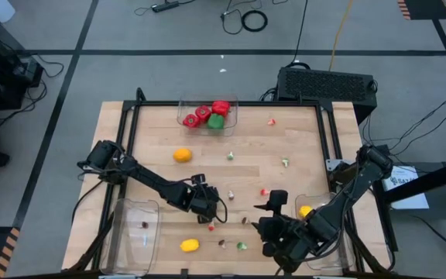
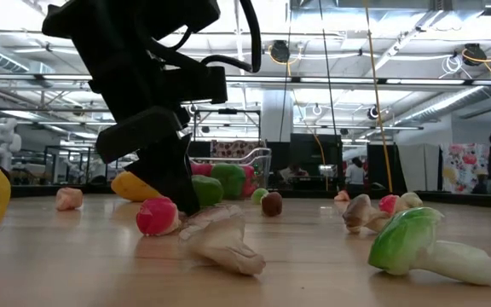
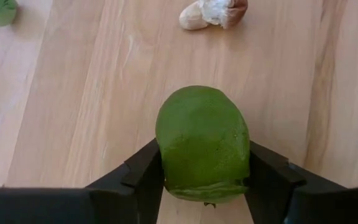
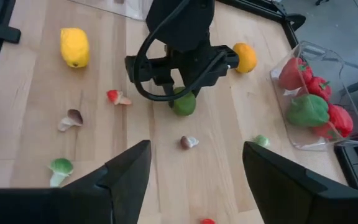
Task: Sort produce into baskets
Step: Put the green lime into the bottom right transparent bin
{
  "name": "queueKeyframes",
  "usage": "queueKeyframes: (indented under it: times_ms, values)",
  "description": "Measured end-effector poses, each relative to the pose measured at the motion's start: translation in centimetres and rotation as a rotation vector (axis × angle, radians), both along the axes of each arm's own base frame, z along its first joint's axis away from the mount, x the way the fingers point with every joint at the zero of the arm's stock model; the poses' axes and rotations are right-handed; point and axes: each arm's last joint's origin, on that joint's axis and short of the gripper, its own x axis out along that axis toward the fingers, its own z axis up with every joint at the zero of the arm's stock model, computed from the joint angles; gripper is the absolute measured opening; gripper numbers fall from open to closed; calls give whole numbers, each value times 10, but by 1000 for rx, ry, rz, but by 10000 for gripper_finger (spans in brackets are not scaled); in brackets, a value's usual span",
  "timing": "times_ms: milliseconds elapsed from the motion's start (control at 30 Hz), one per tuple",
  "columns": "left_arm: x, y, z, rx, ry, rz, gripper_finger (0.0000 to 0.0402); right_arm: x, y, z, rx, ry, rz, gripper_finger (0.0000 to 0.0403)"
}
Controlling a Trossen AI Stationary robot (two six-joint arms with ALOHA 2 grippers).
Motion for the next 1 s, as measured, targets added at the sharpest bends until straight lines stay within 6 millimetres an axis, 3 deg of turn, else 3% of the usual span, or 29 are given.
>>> queueKeyframes:
  times_ms: [167,333,600,867,1000]
  values:
    - [1,-4,4,2,0,-8,182,-1,1,0,14,-6,-12,247]
    - [2,-8,21,-19,-53,-19,181,-1,1,0,13,-5,-9,247]
    - [-14,-18,75,-77,-209,-73,181,1,-2,-7,-139,49,89,247]
    - [-33,-33,133,-138,-438,-252,181,28,-3,-32,-322,13,318,247]
    - [-35,-46,145,-238,-510,-403,181,38,0,-41,-418,-55,441,249]
